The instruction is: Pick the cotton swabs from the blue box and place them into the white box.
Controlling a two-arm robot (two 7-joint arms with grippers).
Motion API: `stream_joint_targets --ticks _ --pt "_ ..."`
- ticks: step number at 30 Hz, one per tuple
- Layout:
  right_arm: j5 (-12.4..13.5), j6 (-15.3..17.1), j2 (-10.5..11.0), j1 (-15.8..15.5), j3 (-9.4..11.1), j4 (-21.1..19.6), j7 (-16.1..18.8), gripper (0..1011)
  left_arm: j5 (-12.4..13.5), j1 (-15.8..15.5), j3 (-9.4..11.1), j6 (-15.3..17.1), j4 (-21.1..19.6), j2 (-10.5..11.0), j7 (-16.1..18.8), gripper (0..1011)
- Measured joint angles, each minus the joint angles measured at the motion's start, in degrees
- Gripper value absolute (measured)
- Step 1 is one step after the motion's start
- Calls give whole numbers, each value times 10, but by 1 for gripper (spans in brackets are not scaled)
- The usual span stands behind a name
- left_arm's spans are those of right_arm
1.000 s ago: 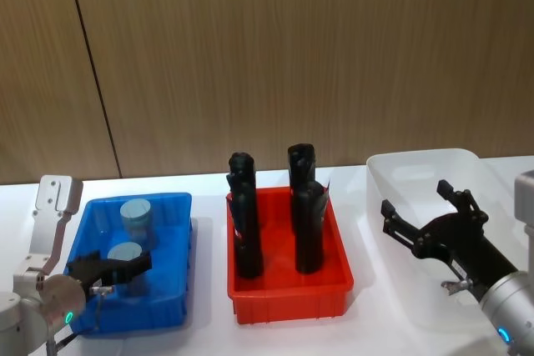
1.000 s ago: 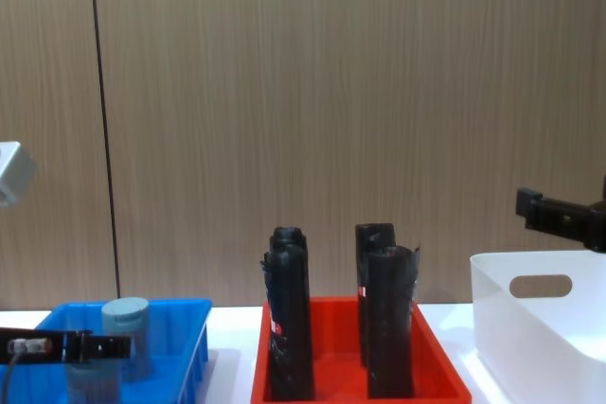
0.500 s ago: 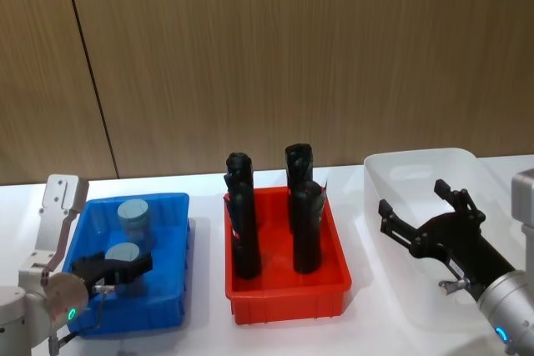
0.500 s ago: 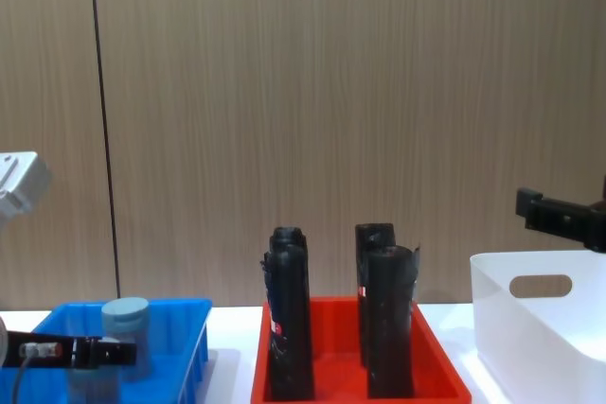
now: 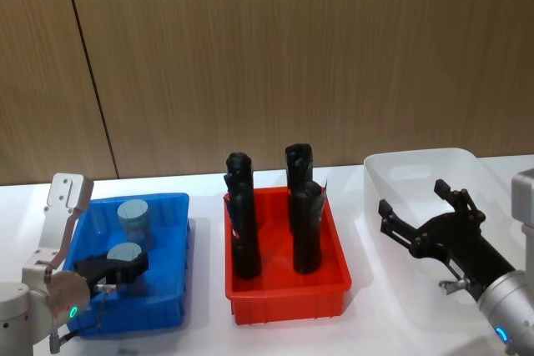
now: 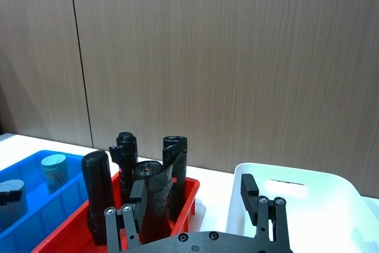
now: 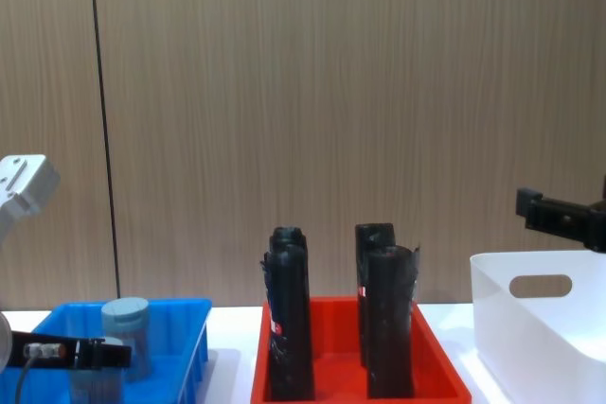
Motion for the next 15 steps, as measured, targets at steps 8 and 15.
stream_joint_targets --ticks 8,15 --pt "0 0 0 0 0 0 0 1002 9 5 -1 1 -16 3 8 678" --pt "0 0 0 0 0 0 0 1002 18 14 -2 -10 -42 8 13 678"
